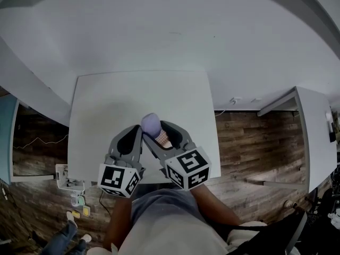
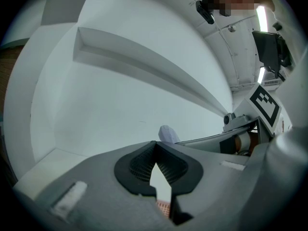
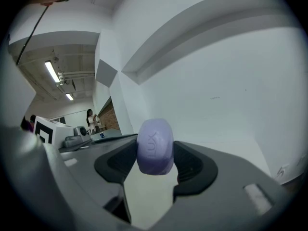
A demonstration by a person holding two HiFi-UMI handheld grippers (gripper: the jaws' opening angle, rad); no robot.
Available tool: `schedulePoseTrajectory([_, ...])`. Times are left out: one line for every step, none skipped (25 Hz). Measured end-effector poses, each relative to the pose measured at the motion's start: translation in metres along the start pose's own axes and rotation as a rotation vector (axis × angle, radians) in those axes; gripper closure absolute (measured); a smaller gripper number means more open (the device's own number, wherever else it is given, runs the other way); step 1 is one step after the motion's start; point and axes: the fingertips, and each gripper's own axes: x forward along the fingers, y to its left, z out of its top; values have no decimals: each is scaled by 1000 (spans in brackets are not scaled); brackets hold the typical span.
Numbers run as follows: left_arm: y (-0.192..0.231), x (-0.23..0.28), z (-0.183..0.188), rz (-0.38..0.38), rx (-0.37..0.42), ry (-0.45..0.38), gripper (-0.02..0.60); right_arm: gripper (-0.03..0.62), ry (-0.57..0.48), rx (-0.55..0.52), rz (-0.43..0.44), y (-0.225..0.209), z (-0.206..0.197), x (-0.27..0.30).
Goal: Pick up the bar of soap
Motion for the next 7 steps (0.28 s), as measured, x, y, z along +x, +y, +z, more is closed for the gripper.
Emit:
schedulePoseTrajectory([0, -1, 0, 1, 1, -1, 595, 344, -1, -5, -3, 1, 0, 0])
schedulePoseTrajectory([0, -2, 1, 1, 2, -1, 595, 344, -1, -9, -6, 2, 1, 0])
schedulePoseTrajectory([1, -2, 1, 2, 3, -1, 595, 343, -1, -13, -9, 3, 1, 0])
schedulePoseTrajectory([1, -3, 1, 5, 3, -1, 595, 344, 0, -15, -10, 4, 1, 0])
schedulePoseTrajectory([2, -4, 1, 8, 3, -1, 595, 344, 2, -17, -11, 5, 1, 1])
schedulePoseTrajectory([4, -5, 1, 11, 3, 0, 594, 344, 4, -19, -11, 6, 0, 2])
schedulePoseTrajectory([5, -6, 1, 15, 2, 0, 594, 344, 7, -21, -10, 7, 0, 3])
